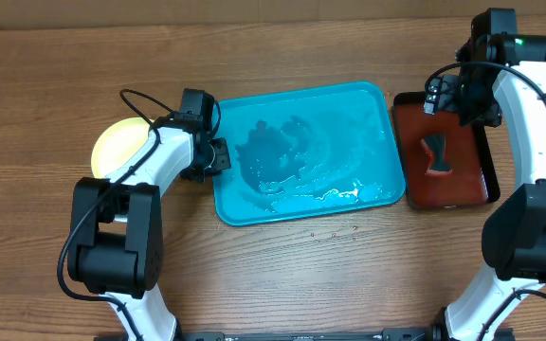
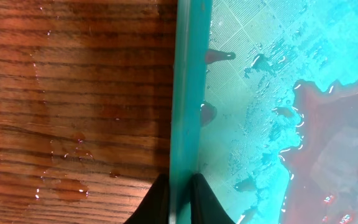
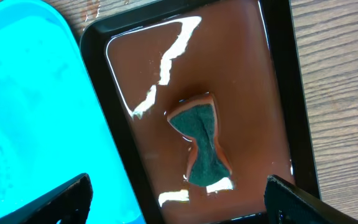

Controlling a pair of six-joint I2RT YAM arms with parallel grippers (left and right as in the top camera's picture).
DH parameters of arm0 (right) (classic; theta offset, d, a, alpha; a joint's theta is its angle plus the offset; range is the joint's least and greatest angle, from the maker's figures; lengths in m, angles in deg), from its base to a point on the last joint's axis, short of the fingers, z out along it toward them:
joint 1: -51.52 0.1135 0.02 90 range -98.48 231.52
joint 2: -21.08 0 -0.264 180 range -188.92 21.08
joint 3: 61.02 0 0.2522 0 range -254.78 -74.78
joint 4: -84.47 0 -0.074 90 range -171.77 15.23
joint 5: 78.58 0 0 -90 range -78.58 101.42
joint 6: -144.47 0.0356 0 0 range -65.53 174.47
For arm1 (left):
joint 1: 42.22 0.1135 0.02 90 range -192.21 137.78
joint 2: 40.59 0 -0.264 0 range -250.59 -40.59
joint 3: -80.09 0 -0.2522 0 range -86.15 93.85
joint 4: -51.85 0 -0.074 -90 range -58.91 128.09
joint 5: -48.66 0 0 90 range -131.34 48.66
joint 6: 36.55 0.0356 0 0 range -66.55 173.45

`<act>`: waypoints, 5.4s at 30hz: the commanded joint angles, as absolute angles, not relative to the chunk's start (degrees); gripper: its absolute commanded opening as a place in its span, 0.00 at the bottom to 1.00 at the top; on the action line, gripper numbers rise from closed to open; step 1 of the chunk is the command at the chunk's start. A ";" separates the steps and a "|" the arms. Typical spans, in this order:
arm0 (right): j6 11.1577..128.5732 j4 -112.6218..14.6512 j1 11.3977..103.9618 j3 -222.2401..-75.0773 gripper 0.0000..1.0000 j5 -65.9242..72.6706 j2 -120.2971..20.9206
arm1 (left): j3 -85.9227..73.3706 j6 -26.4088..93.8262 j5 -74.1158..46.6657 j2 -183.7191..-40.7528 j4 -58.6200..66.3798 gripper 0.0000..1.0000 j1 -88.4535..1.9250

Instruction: Clean dirty plates on tray and stack at the side

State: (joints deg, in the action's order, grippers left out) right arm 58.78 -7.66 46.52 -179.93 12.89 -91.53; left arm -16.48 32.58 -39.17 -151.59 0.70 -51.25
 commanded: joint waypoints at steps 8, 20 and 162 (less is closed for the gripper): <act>59.13 -7.91 46.33 -180.93 0.90 12.59 -91.34 | -18.56 37.44 -53.37 -152.59 2.78 0.04 -51.19; 59.13 -7.71 46.35 -180.93 0.91 12.56 -91.34 | -18.56 44.25 -55.47 -152.59 8.26 0.04 -51.19; 56.14 -90.26 56.07 -78.27 1.00 11.36 15.92 | 24.19 43.14 -54.84 -127.39 -30.95 1.00 -51.25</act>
